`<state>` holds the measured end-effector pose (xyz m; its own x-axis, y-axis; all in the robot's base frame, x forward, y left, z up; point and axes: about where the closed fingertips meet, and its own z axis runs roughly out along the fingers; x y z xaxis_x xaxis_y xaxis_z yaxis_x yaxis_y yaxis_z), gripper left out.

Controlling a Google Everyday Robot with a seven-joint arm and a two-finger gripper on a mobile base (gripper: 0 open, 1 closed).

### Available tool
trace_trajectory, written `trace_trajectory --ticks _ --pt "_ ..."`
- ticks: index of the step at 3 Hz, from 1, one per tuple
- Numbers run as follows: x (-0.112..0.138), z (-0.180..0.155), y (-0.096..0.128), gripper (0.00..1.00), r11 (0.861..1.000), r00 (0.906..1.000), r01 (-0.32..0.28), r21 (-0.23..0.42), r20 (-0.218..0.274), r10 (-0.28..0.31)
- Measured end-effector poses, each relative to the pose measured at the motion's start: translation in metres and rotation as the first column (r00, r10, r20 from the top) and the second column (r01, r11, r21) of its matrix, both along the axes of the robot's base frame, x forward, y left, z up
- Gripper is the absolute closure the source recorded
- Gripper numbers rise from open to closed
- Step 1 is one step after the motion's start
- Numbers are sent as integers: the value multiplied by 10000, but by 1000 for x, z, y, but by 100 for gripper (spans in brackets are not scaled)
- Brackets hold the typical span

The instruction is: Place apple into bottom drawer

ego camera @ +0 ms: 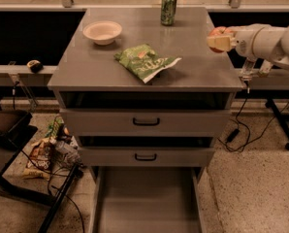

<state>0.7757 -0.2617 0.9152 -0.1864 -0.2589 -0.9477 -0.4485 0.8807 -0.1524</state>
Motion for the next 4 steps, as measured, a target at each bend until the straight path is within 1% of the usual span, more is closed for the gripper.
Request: trace_trajectory --ticks 1,2,3,4 --pt "-70 -1 2 100 9936 9937 -1107 -211 164 1110" --pt "-146 -15 -40 100 9874 9882 -1533 -403 -133 1528" --pt "-211 -35 -97 100 9928 9927 -1188 -136 -236 1184" --pt "-251 -62 -134 100 9916 9918 -1223 418 -334 1237"
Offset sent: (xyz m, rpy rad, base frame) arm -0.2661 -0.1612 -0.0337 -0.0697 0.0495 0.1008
